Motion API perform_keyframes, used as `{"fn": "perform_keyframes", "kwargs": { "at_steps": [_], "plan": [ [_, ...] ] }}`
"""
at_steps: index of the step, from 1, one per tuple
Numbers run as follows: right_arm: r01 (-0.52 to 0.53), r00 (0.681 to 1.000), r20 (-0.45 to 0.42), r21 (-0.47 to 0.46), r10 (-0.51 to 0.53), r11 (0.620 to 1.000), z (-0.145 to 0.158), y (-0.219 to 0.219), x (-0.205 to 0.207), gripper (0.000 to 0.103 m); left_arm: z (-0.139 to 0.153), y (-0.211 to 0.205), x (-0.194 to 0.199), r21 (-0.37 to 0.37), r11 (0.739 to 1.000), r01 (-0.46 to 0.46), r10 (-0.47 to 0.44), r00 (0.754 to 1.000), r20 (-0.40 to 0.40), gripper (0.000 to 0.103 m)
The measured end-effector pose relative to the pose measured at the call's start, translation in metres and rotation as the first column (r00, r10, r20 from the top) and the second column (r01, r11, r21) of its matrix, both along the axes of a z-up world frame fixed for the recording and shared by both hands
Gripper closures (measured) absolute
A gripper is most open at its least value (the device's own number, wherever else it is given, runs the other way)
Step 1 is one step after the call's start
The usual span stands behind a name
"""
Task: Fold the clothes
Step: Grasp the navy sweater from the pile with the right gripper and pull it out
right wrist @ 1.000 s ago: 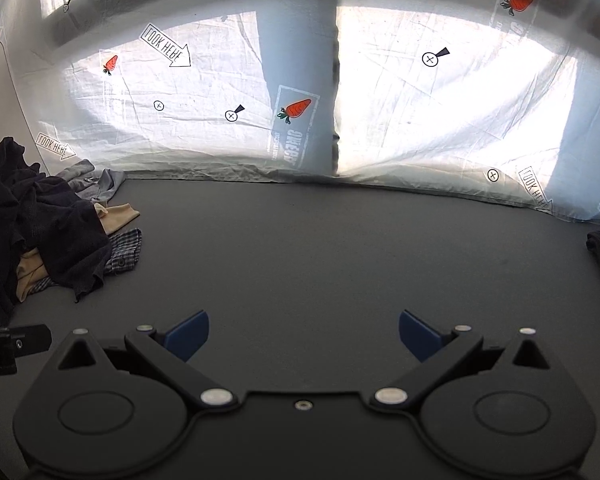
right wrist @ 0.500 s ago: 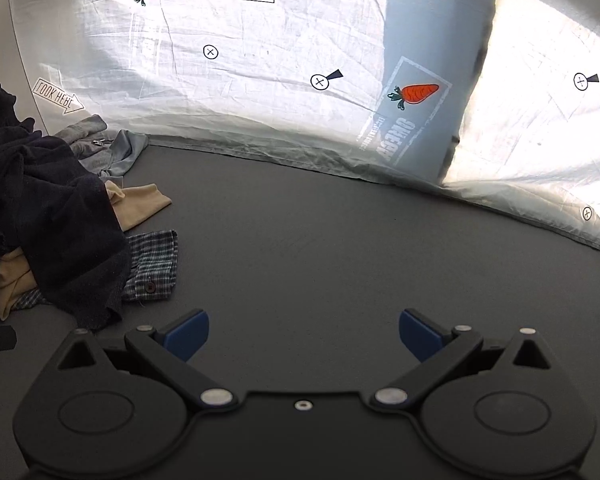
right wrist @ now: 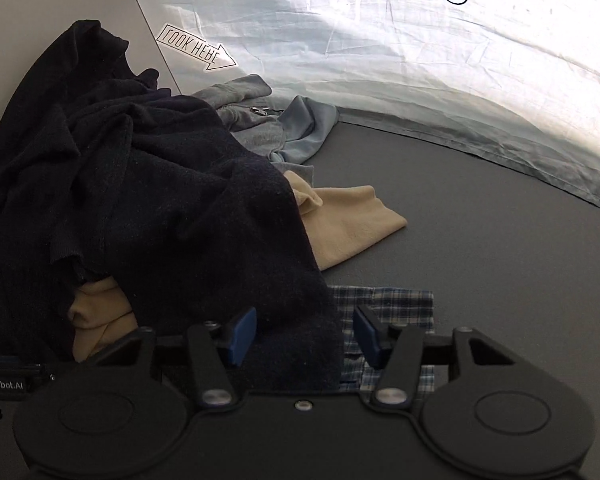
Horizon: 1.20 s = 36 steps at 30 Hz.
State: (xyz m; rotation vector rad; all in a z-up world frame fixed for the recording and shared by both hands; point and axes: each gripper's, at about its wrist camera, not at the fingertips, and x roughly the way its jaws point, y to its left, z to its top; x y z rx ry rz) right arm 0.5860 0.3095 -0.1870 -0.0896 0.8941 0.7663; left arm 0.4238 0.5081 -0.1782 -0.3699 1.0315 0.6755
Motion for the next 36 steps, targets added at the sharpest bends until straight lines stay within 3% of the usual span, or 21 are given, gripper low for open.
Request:
{"fn": "perform_keyframes", "kwargs": {
  "at_steps": [4,8,10,11,13,14,15,18,23,25,27,29,33,36],
  "plan": [
    [-0.044,0.999,0.006,0.009,0.044,0.999,-0.020,0.022,0.010,0.048,-0.009,-0.007,0.004,0.048,0.998,0.045,-0.043,0.998,-0.048,0.000],
    [-0.087,0.996,0.023,0.010,0.087,0.996,-0.031,0.032,0.016,0.026,-0.018,-0.007,0.007,0.046,0.998,0.039,-0.035,0.996,-0.080,0.000],
    [-0.104,0.995,0.006,0.015,0.104,0.994,-0.037,0.034,0.022,0.025,-0.021,-0.007,0.009,0.051,0.998,0.032,-0.027,0.996,-0.087,0.000],
    [-0.113,0.993,-0.014,0.025,0.113,0.993,-0.038,0.033,0.025,0.027,-0.022,-0.007,0.010,0.053,0.998,0.027,-0.022,0.996,-0.089,0.000],
    [-0.131,0.988,-0.069,0.063,0.135,0.989,-0.037,0.029,0.029,0.050,-0.022,-0.007,0.011,0.053,0.998,0.018,-0.013,0.996,-0.091,0.000],
    [-0.128,0.989,-0.069,0.067,0.133,0.989,-0.034,0.027,0.027,0.070,-0.021,-0.007,0.011,0.045,0.999,0.011,-0.006,0.996,-0.089,0.000],
    [-0.128,0.989,-0.064,0.066,0.132,0.990,-0.031,0.025,0.025,0.083,-0.021,-0.007,0.011,0.034,0.999,0.003,0.000,0.996,-0.086,0.000],
    [-0.151,0.988,0.036,0.017,0.150,0.988,-0.019,0.017,0.004,0.089,-0.018,-0.008,0.009,-0.037,0.999,-0.029,0.026,0.998,-0.059,0.000],
    [-0.072,0.967,0.242,-0.041,0.080,0.997,0.019,-0.016,-0.028,0.090,-0.004,-0.013,-0.013,-0.212,0.973,-0.096,0.106,0.994,0.040,0.000],
    [-0.030,0.931,0.361,-0.087,0.060,0.996,0.038,-0.035,-0.045,0.091,0.004,-0.025,-0.022,-0.218,0.971,-0.101,0.118,0.991,0.065,0.000],
    [0.021,0.873,0.484,-0.149,0.055,0.989,0.052,-0.053,-0.061,0.091,0.013,-0.045,-0.030,-0.198,0.976,-0.090,0.106,0.992,0.073,0.000],
    [0.104,0.795,0.605,-0.209,0.044,0.972,0.066,-0.083,-0.079,0.091,0.022,-0.060,-0.037,-0.181,0.981,-0.072,0.089,0.993,0.084,0.000],
    [0.305,0.709,0.703,-0.233,-0.057,0.923,0.091,-0.172,-0.095,0.091,0.032,-0.094,-0.047,-0.166,0.986,-0.034,0.052,0.993,0.107,0.000],
    [0.451,0.640,0.762,-0.269,-0.098,0.851,0.102,-0.247,-0.114,0.091,0.037,-0.128,-0.051,-0.163,0.987,0.001,0.019,0.992,0.124,0.000]
  ]
}}
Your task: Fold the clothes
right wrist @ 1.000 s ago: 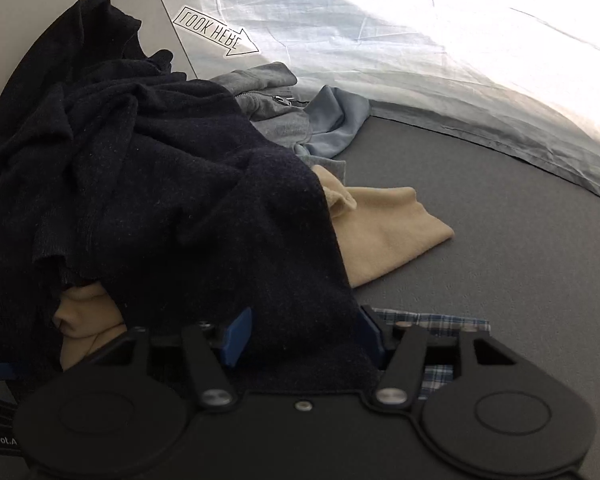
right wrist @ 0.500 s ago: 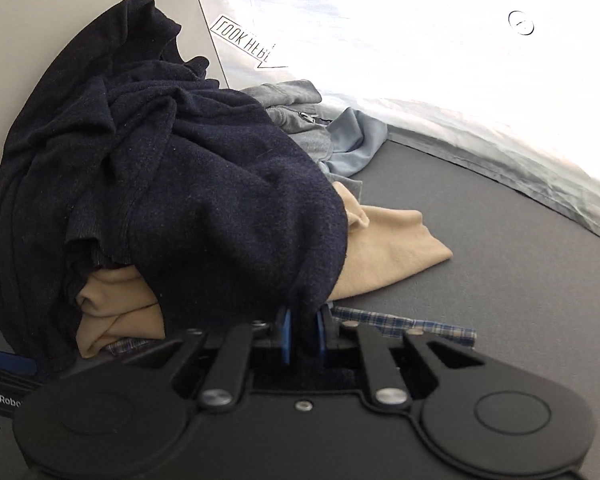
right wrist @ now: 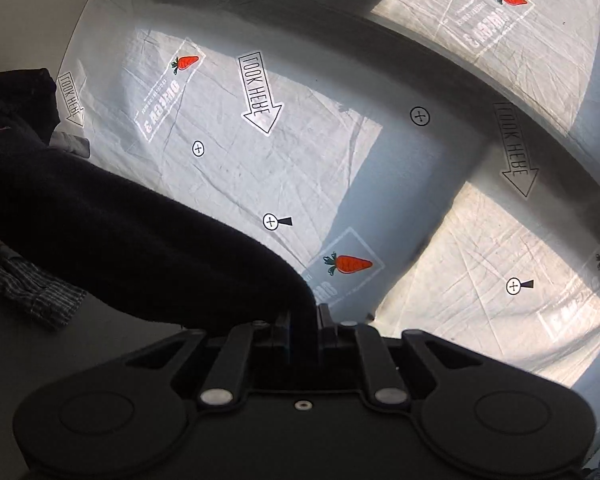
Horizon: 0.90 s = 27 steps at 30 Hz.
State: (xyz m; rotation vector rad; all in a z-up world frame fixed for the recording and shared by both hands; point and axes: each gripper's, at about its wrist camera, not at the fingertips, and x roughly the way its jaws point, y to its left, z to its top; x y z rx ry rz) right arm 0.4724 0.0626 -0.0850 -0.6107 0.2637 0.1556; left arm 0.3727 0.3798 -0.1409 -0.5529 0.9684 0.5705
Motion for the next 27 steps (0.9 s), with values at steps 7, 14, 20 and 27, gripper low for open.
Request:
{"fn": "perform_keyframes", "kwargs": {
  "at_steps": [7,14,20,27],
  "plan": [
    [0.490,0.869,-0.061,-0.037,-0.491,0.871,-0.008,-0.206,-0.018,0.091,0.018,-0.103,-0.019,-0.017,0.993,0.120,-0.119,0.993,0.022,0.000],
    [0.680,0.666,-0.411,-0.010,-0.623,0.733,-0.050,-0.306,-0.034,0.075,0.017,-0.179,-0.030,-0.051,0.966,0.252,-0.252,0.968,0.008,0.000],
    [0.592,0.752,-0.444,0.132,-0.487,0.795,-0.044,-0.247,-0.034,0.051,0.005,-0.166,-0.018,-0.059,0.970,0.238,-0.239,0.971,-0.018,0.000],
    [0.333,0.832,-0.538,0.282,-0.139,0.900,-0.050,-0.139,0.015,0.052,-0.004,-0.113,-0.004,-0.053,0.981,0.186,-0.188,0.982,-0.036,0.000]
  ]
}}
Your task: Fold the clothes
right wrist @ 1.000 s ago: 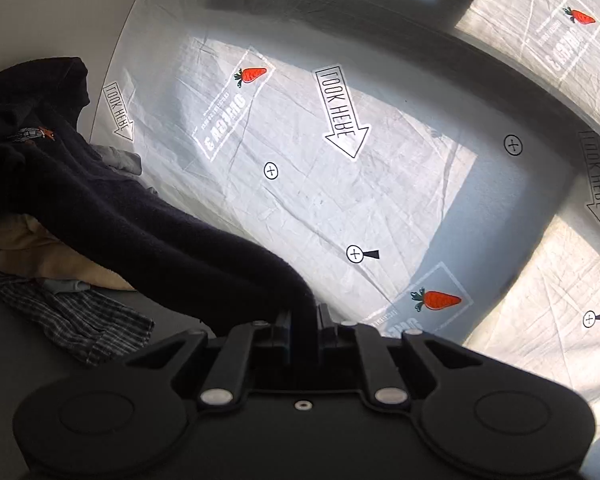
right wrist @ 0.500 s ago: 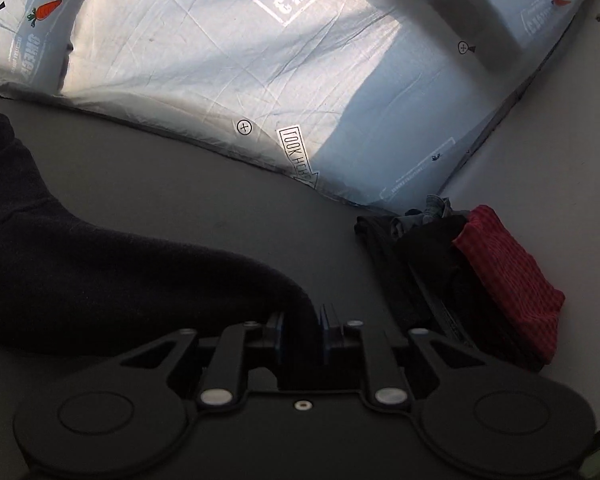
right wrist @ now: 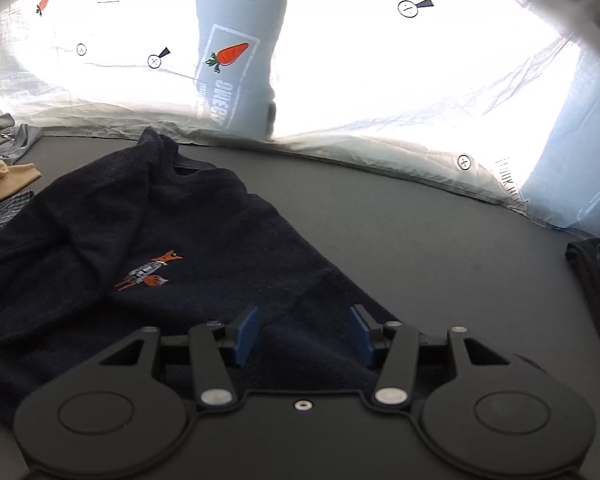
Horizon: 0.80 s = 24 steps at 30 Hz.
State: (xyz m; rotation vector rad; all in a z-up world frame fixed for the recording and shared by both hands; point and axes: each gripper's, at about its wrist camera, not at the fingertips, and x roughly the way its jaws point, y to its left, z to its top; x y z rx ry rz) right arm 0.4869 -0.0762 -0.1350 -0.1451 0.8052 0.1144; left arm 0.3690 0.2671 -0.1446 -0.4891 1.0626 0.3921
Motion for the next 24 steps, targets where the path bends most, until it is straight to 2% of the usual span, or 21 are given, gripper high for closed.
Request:
{"fn": "perform_keyframes", "kwargs": {
  "at_steps": [2,4,6,7,10,11,14,17,21,24],
  "plan": [
    [-0.058,0.996,-0.057,0.130,0.066,0.990,-0.008,0.031,0.021,0.052,-0.008,0.015,0.005,-0.008,1.000,-0.019,0.019,1.000,-0.016,0.000],
    [-0.089,0.987,-0.115,0.218,0.116,0.972,-0.022,0.060,0.039,0.049,-0.019,0.032,0.011,-0.027,0.999,-0.038,0.037,0.999,-0.036,0.000],
    [-0.080,0.973,-0.187,0.287,0.138,0.955,-0.040,0.087,0.057,0.043,-0.027,0.045,0.017,-0.045,0.998,-0.054,0.052,0.997,-0.052,0.000],
    [-0.061,0.965,-0.226,0.312,0.137,0.948,-0.049,0.100,0.065,0.043,-0.031,0.051,0.019,-0.053,0.997,-0.059,0.056,0.997,-0.058,0.000],
    [0.002,0.951,-0.297,0.288,0.087,0.957,-0.071,0.123,0.081,0.042,-0.039,0.070,0.028,-0.073,0.995,-0.065,0.060,0.996,-0.071,0.000],
    [-0.008,0.951,-0.295,0.265,0.089,0.964,-0.074,0.130,0.082,0.041,-0.039,0.074,0.030,-0.076,0.995,-0.062,0.057,0.996,-0.070,0.000],
    [-0.109,0.954,-0.249,0.236,0.168,0.966,-0.069,0.145,0.078,0.090,-0.037,0.078,0.034,-0.069,0.996,-0.053,0.049,0.997,-0.065,0.000],
    [-0.131,0.971,-0.169,0.225,0.171,0.965,-0.045,0.140,0.066,0.093,-0.031,0.074,0.036,-0.045,0.998,-0.046,0.043,0.998,-0.053,0.000],
    [-0.112,0.992,-0.030,0.214,0.122,0.970,0.003,0.102,0.042,0.094,-0.014,0.058,0.029,-0.025,0.999,-0.047,0.047,0.999,-0.010,0.000],
    [-0.055,0.995,0.082,0.079,0.048,0.995,0.032,0.060,0.014,0.094,-0.005,0.037,0.020,-0.014,0.999,-0.042,0.042,0.999,0.017,0.000]
  ]
}}
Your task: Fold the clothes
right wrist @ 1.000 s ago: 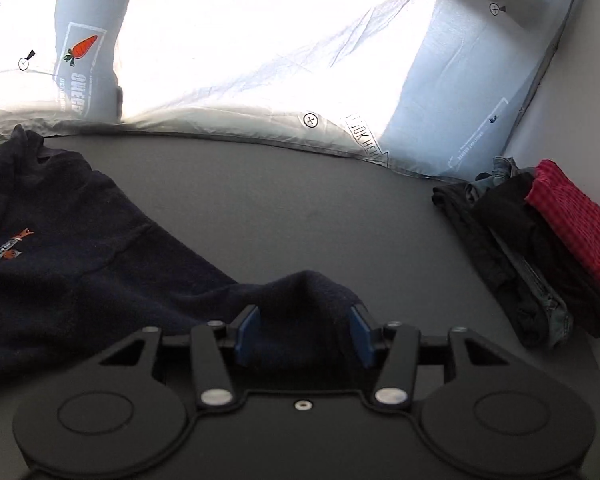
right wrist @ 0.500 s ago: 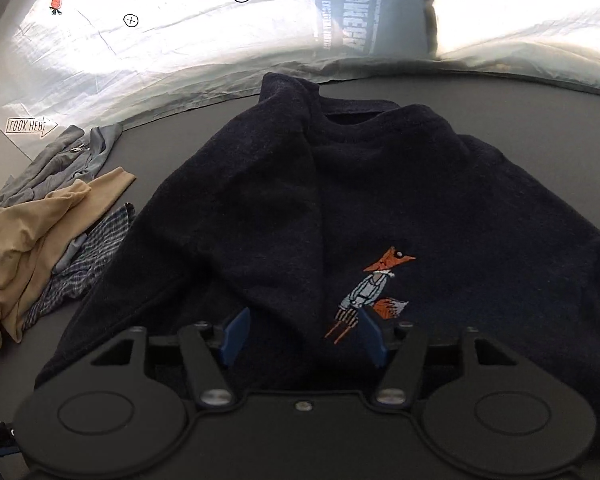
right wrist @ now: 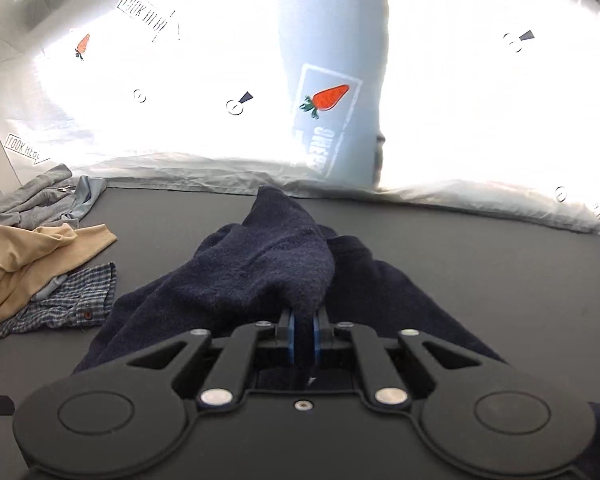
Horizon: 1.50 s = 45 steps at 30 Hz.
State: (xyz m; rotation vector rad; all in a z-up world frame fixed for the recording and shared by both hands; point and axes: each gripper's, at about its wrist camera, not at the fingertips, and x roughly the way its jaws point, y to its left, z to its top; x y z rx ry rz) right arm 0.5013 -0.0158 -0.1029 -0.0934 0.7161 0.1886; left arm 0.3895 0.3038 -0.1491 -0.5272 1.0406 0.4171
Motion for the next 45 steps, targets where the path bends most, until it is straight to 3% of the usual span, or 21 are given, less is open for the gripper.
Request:
{"fn": "perform_keyframes", "kwargs": {
  "at_steps": [4,6,8,10,12,14,16,18,21,25,30,33,35,40,42,45],
  "plan": [
    [0.183,0.978,0.126,-0.145,-0.165,0.972,0.023,-0.092,-0.040,0.094,0.007,-0.042,-0.014,0.009,1.000,0.030,-0.030,0.999,0.026,0.000],
    [0.328,0.938,0.203,-0.249,-0.282,0.911,0.025,-0.155,-0.063,0.094,0.008,-0.068,-0.023,0.011,0.998,0.056,-0.057,0.998,0.039,0.000],
    [0.467,0.880,0.241,-0.288,-0.409,0.836,0.036,-0.219,-0.078,0.094,0.008,-0.091,-0.032,0.010,0.996,0.083,-0.084,0.995,0.049,0.000],
    [0.611,0.791,0.239,-0.277,-0.563,0.742,0.048,-0.286,-0.088,0.094,0.005,-0.116,-0.040,0.002,0.994,0.108,-0.108,0.993,0.053,0.000],
    [0.681,0.727,0.208,-0.332,-0.654,0.652,0.046,-0.333,-0.094,0.093,0.002,-0.140,-0.048,-0.008,0.992,0.129,-0.129,0.990,0.054,0.000],
    [0.663,0.733,0.195,-0.416,-0.652,0.622,0.037,-0.354,-0.101,0.090,-0.001,-0.165,-0.053,-0.019,0.988,0.152,-0.151,0.987,0.057,0.000],
    [0.633,0.761,0.193,-0.434,-0.620,0.641,0.032,-0.361,-0.110,0.084,-0.006,-0.187,-0.057,-0.036,0.984,0.177,-0.175,0.983,0.056,0.000],
    [0.592,0.801,0.179,-0.387,-0.572,0.707,0.029,-0.356,-0.116,0.064,-0.009,-0.202,-0.055,-0.058,0.980,0.191,-0.188,0.981,0.050,0.000],
    [0.514,0.857,0.161,-0.333,-0.490,0.790,0.025,-0.344,-0.110,0.060,-0.013,-0.223,-0.046,-0.108,0.974,0.200,-0.195,0.979,0.054,0.000],
    [0.396,0.918,0.133,-0.304,-0.373,0.867,0.016,-0.331,-0.083,0.051,-0.010,-0.248,-0.023,-0.127,0.963,0.238,-0.227,0.970,0.090,0.000],
    [0.334,0.942,0.061,-0.196,-0.329,0.922,-0.003,-0.343,-0.034,0.047,-0.004,-0.286,0.030,-0.056,0.943,0.328,-0.320,0.939,0.126,0.001],
    [0.304,0.952,-0.005,-0.137,-0.308,0.943,-0.024,-0.353,0.000,0.047,-0.002,-0.311,0.079,-0.005,0.905,0.425,-0.420,0.896,0.143,0.001],
    [0.269,0.961,-0.046,-0.104,-0.274,0.958,-0.039,-0.358,0.021,0.047,-0.004,-0.327,0.115,0.030,0.864,0.503,-0.502,0.852,0.148,0.001],
    [0.186,0.973,-0.136,-0.029,-0.188,0.982,-0.078,-0.374,0.067,0.044,-0.029,-0.382,0.211,0.104,0.672,0.733,-0.741,0.664,0.105,0.005],
    [0.181,0.969,-0.168,-0.002,-0.179,0.983,-0.088,-0.381,0.080,0.033,-0.044,-0.402,0.241,0.122,0.607,0.786,-0.795,0.602,0.075,0.005],
    [0.155,0.966,-0.215,0.041,-0.143,0.987,-0.100,-0.388,0.090,0.033,-0.064,-0.428,0.271,0.127,0.527,0.841,-0.849,0.527,0.037,0.005]
  ]
}}
